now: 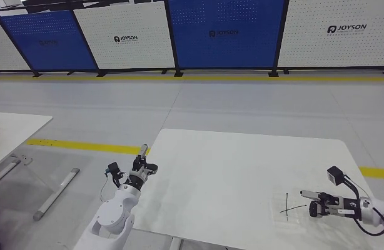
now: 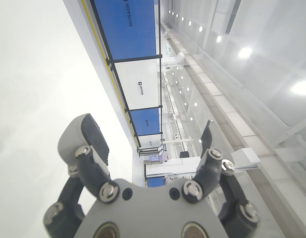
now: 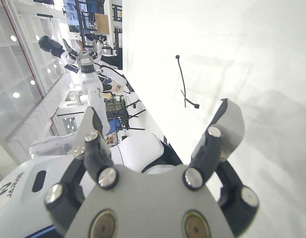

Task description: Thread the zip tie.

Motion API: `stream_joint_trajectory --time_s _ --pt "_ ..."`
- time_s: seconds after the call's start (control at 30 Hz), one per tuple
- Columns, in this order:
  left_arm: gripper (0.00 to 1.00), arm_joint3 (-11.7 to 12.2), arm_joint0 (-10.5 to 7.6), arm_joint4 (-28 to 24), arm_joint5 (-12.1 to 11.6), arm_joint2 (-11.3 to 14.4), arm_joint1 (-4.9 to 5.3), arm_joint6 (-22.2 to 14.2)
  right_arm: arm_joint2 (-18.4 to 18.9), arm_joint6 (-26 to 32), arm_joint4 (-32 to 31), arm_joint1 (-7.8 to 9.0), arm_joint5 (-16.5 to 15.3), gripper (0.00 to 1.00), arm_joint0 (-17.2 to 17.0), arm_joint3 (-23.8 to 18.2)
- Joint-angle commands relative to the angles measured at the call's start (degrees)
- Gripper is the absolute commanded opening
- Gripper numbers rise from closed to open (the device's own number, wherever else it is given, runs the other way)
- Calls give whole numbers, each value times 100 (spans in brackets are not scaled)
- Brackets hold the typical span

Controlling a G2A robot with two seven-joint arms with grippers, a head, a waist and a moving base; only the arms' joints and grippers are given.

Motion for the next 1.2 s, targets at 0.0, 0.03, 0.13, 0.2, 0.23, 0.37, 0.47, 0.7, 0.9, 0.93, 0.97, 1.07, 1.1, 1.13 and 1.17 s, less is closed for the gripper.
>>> stream_joint_trajectory --time_s 0.0,0.03,0.13,0.2,0.23,0.37,0.47,0.7,0.9,0.93,0.97,1.07,1.1,1.13,1.17 --pt "100 0 0 0 0 0 0 0 -18 -78 -3 -6 44 100 -23 13" --pt "100 0 0 0 0 0 0 0 -68 -157 -23 -16 100 100 -39 -24" --pt "100 0 0 0 0 0 0 0 -177 -195 -102 -32 179 100 20 -4" --pt "100 0 0 0 0 0 0 0 -252 -200 -145 -45 226 100 96 59" --pt "100 0 0 0 0 0 0 0 -278 -212 -153 -51 234 100 125 89" --pt "100 0 0 0 0 0 0 0 -346 -250 -190 -62 209 80 198 202" --pt "100 0 0 0 0 0 0 0 -349 -199 -216 -51 158 76 201 237" --pt "100 0 0 0 0 0 0 0 -295 -57 -198 -12 21 60 197 390" --pt "100 0 0 0 0 0 0 0 -279 -4 -127 4 -44 47 195 480" --pt "100 0 0 0 0 0 0 0 -282 12 -114 5 -57 44 206 504" --pt "100 0 0 0 0 0 0 0 -291 20 -116 5 -58 41 215 522" --pt "100 0 0 0 0 0 0 0 -356 11 -179 -1 -10 39 258 555" --pt "100 0 0 0 0 0 0 0 -379 4 -197 -4 6 38 272 564" --pt "100 0 0 0 0 0 0 0 -398 -2 -209 -7 21 38 286 576" --pt "100 0 0 0 0 0 0 0 -421 -3 -215 -11 38 38 306 598"
